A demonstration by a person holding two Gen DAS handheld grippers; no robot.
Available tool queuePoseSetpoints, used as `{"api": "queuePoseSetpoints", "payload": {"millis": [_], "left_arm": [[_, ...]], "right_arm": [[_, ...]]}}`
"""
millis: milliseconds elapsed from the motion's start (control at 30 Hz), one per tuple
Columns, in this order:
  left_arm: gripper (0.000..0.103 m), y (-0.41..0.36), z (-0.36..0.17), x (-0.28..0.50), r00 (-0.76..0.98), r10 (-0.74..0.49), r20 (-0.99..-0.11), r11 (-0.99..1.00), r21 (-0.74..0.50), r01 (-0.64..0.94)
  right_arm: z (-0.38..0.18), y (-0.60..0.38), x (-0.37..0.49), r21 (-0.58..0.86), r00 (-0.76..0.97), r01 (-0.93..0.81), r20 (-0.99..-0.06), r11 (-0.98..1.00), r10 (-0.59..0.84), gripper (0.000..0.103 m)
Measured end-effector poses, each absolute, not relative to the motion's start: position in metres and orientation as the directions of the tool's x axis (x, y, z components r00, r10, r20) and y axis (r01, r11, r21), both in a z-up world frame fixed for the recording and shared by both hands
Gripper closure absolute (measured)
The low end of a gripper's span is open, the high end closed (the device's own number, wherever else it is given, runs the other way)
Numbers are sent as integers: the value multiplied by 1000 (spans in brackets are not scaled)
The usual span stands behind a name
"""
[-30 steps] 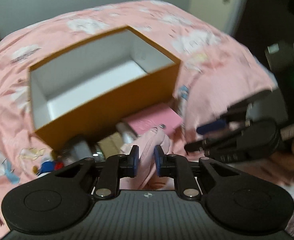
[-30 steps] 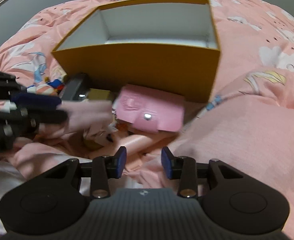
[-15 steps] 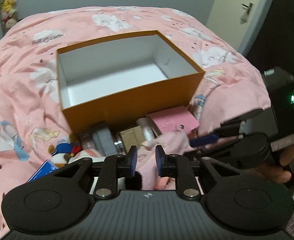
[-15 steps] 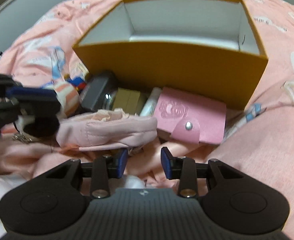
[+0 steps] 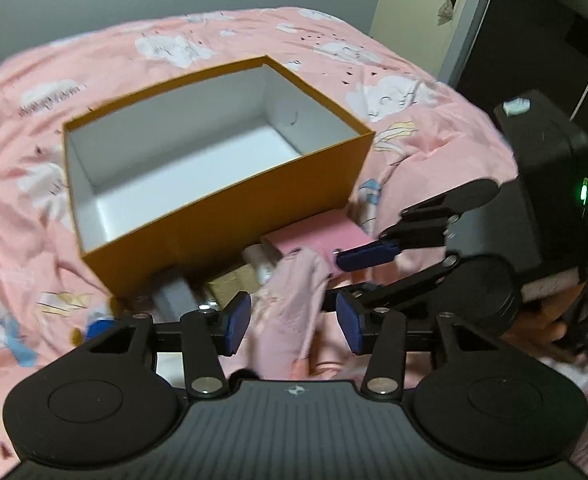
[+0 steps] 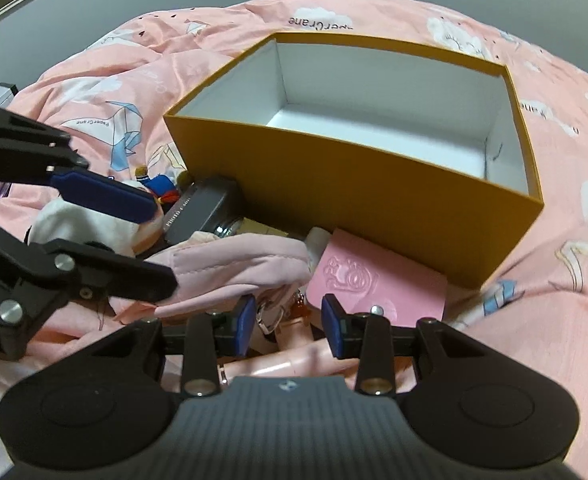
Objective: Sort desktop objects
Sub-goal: 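Grasp the pink fabric loop with the left tool while the right tool grasps a pink strap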
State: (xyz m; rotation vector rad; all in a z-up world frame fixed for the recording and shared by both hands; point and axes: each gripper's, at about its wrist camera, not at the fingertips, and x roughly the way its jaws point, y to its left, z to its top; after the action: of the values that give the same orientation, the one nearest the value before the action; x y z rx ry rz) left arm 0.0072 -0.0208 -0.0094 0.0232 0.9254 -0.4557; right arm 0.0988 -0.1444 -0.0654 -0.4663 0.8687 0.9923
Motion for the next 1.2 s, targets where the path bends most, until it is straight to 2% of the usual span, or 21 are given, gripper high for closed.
{"api": "queuePoseSetpoints", "payload": {"millis": [100, 367, 500, 567, 633, 767, 933, 1133, 1200], "left_arm": [[47, -21, -12, 21, 481, -397, -782, 901, -231, 367], [47, -41, -25, 57, 410, -396, -822, 901, -261, 347], [48, -52, -36, 68, 399, -325, -857, 928, -207, 311], [60, -53, -40, 70, 400, -309, -863, 933, -194, 302], [65, -48, -44, 73, 384, -335, -861, 929, -234, 286], [75, -43, -40, 68, 417, -337, -844, 932, -235, 276], [76, -28, -22, 60, 484, -349, -802, 935, -261, 242], [77, -6, 14, 44, 616, -322, -719, 946, -267, 183], [77, 0, 21, 38, 654, -293, -697, 955, -251, 161]], "right_arm": [[-69, -143, 101, 38, 256, -873, -812, 486, 524, 64], [-71, -148, 106, 70, 232, -883, -795, 465, 560, 64], [-72, -147, 106, 65, 233, -889, -786, 452, 572, 64], [-72, -148, 104, 54, 237, -894, -785, 444, 572, 64], [-72, -148, 103, 30, 236, -908, -787, 418, 570, 64], [-70, -157, 106, -39, 278, -910, -797, 414, 536, 63], [-70, -165, 120, -132, 359, -884, -808, 449, 467, 63], [-80, -140, 108, -207, 367, -906, -819, 370, 442, 61], [-87, -127, 99, -248, 376, -914, -818, 321, 436, 55]]}}
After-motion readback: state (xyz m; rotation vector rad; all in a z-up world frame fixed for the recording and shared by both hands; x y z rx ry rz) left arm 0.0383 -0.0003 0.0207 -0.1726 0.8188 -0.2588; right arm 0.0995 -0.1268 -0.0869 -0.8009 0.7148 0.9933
